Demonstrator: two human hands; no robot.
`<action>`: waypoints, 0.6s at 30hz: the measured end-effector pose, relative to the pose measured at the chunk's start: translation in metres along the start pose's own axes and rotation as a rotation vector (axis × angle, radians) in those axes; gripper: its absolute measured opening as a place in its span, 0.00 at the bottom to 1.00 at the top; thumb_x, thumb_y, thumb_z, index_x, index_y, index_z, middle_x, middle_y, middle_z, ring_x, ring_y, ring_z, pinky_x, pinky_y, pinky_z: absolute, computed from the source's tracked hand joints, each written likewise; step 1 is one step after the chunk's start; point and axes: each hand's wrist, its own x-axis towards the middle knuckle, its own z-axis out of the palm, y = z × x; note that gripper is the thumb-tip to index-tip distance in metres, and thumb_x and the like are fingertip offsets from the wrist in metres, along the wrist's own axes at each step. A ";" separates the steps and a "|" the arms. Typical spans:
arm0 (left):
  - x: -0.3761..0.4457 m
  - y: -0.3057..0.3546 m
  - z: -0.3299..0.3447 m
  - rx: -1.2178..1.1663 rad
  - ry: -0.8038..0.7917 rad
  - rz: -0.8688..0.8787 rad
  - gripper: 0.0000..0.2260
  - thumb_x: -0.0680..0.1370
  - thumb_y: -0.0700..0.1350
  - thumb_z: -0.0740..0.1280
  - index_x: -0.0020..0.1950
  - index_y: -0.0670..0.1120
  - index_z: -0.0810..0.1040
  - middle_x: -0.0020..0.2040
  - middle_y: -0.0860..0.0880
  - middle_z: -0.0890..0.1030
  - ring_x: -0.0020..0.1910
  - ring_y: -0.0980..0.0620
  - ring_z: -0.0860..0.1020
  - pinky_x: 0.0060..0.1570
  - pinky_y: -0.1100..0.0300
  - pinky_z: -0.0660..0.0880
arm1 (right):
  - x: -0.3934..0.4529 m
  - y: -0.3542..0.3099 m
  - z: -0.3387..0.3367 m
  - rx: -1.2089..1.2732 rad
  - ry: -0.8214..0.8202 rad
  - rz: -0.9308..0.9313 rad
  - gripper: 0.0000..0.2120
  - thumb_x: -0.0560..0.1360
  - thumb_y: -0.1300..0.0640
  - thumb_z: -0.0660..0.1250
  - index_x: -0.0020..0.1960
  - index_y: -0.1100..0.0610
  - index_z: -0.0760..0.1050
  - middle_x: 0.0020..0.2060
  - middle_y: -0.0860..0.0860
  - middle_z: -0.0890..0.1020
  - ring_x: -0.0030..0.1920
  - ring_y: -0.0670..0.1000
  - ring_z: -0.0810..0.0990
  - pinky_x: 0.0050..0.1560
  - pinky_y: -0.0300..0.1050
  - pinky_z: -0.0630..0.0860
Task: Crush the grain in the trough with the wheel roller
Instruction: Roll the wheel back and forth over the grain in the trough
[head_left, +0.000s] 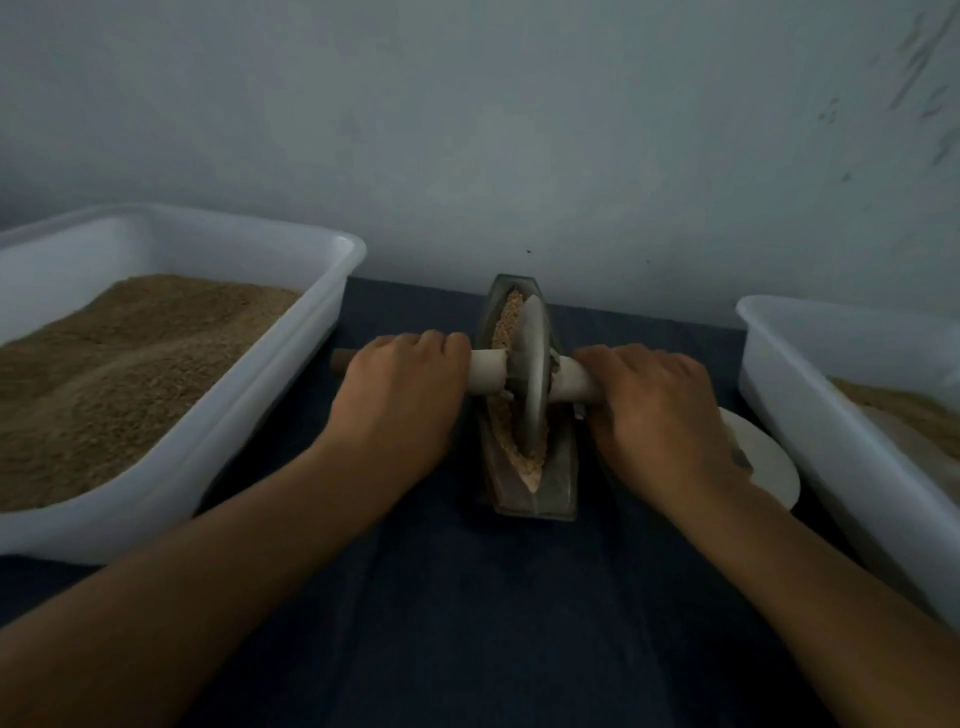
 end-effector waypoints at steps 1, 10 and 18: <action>-0.002 0.001 -0.002 0.001 0.006 -0.002 0.19 0.72 0.51 0.73 0.59 0.50 0.70 0.53 0.51 0.78 0.47 0.52 0.78 0.44 0.59 0.67 | -0.001 -0.003 -0.001 0.000 0.007 0.004 0.16 0.72 0.55 0.72 0.59 0.52 0.77 0.46 0.51 0.80 0.46 0.55 0.78 0.49 0.50 0.68; 0.007 0.005 0.019 -0.014 0.065 0.030 0.22 0.73 0.47 0.71 0.63 0.48 0.66 0.55 0.47 0.74 0.51 0.48 0.74 0.55 0.53 0.70 | 0.014 -0.003 0.017 -0.084 -0.043 0.019 0.12 0.74 0.58 0.70 0.57 0.55 0.75 0.46 0.52 0.79 0.47 0.56 0.76 0.53 0.51 0.68; 0.080 -0.010 0.043 -0.054 -0.016 -0.008 0.17 0.75 0.45 0.69 0.61 0.48 0.68 0.58 0.45 0.77 0.56 0.43 0.76 0.57 0.49 0.71 | 0.062 0.018 0.046 -0.125 -0.106 0.051 0.10 0.73 0.55 0.68 0.53 0.55 0.74 0.44 0.54 0.78 0.42 0.58 0.76 0.39 0.47 0.58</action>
